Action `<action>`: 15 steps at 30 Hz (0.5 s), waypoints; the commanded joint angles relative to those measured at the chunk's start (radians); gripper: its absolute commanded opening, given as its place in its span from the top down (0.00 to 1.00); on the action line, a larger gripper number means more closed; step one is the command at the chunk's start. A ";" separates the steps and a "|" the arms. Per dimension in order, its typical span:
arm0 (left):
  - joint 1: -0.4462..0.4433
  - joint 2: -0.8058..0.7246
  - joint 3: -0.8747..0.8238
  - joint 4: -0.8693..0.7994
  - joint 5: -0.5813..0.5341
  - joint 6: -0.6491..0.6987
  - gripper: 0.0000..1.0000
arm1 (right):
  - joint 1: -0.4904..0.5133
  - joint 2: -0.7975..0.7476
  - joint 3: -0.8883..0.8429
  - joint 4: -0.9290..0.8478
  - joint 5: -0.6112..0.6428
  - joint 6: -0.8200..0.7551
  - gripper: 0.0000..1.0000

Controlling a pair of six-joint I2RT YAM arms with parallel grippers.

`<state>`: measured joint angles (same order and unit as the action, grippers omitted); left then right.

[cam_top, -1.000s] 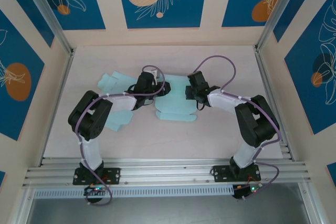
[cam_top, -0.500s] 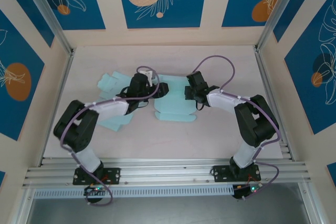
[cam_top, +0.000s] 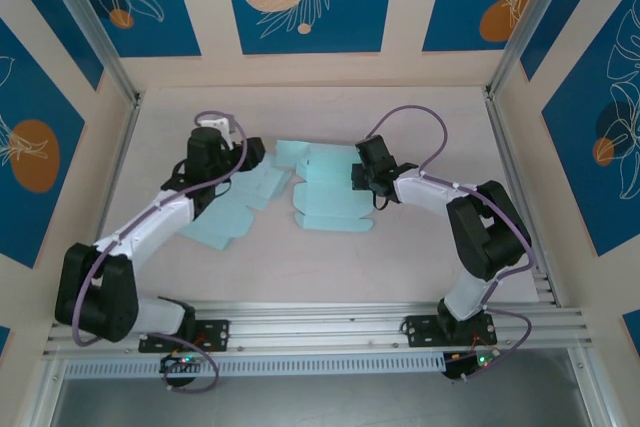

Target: Fold the paper box

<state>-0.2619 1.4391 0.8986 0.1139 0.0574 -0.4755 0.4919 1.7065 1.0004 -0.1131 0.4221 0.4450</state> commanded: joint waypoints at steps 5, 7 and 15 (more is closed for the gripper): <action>0.013 0.200 0.118 0.057 0.006 0.099 0.55 | 0.011 -0.030 0.015 0.017 -0.020 -0.008 0.87; 0.013 0.251 0.144 0.079 0.034 0.104 0.57 | 0.013 -0.035 0.014 0.016 -0.022 -0.009 0.87; -0.002 0.376 0.227 0.140 0.191 0.079 0.62 | 0.016 -0.047 0.001 0.023 -0.023 0.001 0.87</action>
<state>-0.2577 1.7920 1.0870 0.2008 0.1638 -0.4004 0.4984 1.6981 1.0004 -0.1127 0.4118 0.4446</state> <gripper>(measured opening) 0.377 0.130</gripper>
